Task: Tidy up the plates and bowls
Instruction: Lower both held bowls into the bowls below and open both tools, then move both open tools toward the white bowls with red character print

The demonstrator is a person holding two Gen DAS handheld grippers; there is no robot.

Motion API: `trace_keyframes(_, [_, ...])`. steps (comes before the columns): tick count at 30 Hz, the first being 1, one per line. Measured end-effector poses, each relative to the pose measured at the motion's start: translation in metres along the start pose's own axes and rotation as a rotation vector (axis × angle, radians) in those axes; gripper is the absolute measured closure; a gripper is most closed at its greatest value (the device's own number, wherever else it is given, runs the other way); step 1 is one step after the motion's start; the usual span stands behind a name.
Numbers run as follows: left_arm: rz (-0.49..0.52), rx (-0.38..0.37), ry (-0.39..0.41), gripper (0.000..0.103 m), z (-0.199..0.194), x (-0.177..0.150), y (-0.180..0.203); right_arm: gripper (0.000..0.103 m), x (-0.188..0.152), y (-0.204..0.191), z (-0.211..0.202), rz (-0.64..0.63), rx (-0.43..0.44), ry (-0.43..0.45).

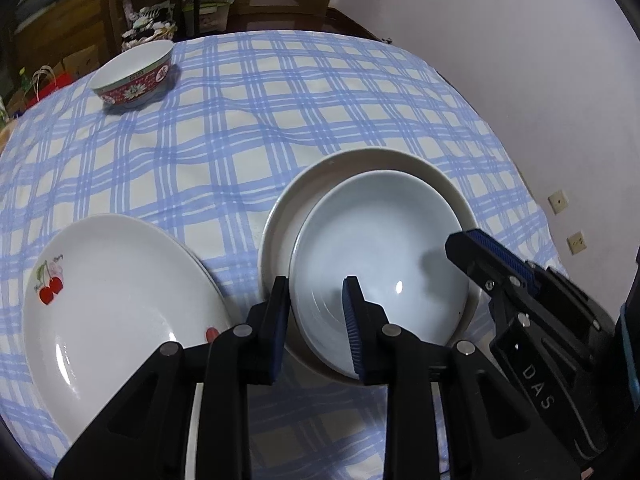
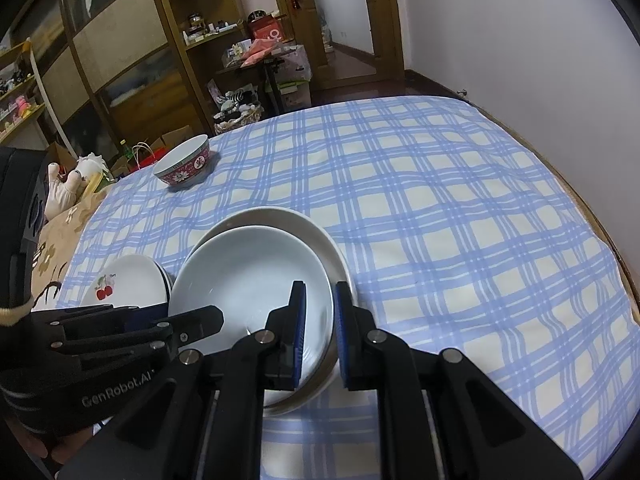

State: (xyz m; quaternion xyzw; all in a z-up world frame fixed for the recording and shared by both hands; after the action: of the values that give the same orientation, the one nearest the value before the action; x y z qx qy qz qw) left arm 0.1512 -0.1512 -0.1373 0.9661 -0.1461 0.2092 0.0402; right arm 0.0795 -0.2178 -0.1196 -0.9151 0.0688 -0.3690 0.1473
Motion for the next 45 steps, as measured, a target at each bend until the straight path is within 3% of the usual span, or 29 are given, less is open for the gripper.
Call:
trace_keyframes(7, [0.003,-0.022,-0.01,0.072,-0.003,-0.002,-0.002,0.088,-0.001,0.0,0.0,-0.007,-0.005,-0.001])
trace_keyframes(12, [0.005,-0.039,-0.009,0.064,-0.009,-0.004,-0.002,0.088,-0.002,-0.001,-0.003,0.003,0.011,0.01])
trace_keyframes(17, [0.01,0.006,0.051,0.051,-0.024,-0.005,-0.003,0.088,-0.001,-0.001,-0.006,0.006,0.02,0.021])
trace_keyframes(28, [-0.029,0.027,0.111,0.049,-0.065,0.002,-0.032,0.087,0.013,-0.008,-0.032,0.007,0.067,0.076])
trace_keyframes(32, [-0.068,0.058,0.161,0.044,-0.096,0.015,-0.064,0.065,0.03,-0.019,-0.045,-0.014,0.092,0.115])
trace_keyframes(36, [-0.083,0.144,0.213,0.035,-0.123,0.029,-0.1,0.056,0.054,-0.037,-0.048,-0.031,0.122,0.144])
trace_keyframes(38, [-0.088,0.188,0.222,0.024,-0.132,0.036,-0.117,0.039,0.068,-0.047,-0.046,-0.038,0.136,0.16])
trace_keyframes(42, [-0.106,0.249,0.231,0.016,-0.137,0.047,-0.149,0.033,0.093,-0.069,-0.036,-0.061,0.156,0.166])
trace_keyframes(44, [-0.131,0.254,0.232,0.013,-0.134,0.054,-0.167,0.021,0.105,-0.079,-0.027,-0.078,0.164,0.166])
trace_keyframes(45, [-0.141,0.252,0.232,0.013,-0.132,0.059,-0.175,0.021,0.111,-0.085,-0.022,-0.086,0.165,0.165])
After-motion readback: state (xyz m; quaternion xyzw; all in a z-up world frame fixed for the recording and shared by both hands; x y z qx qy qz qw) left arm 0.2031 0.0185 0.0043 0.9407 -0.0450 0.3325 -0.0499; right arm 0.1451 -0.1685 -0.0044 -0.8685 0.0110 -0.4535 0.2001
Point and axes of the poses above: each gripper's, at about its wrist camera, not at the fingertips, and z roughly the way its jaws point, y to its right, x to its top, the point moved 1 cm from there along z, roughly the way its jaws point, and after that the axes turned 13 degrees about x, right-handed, at the moved point
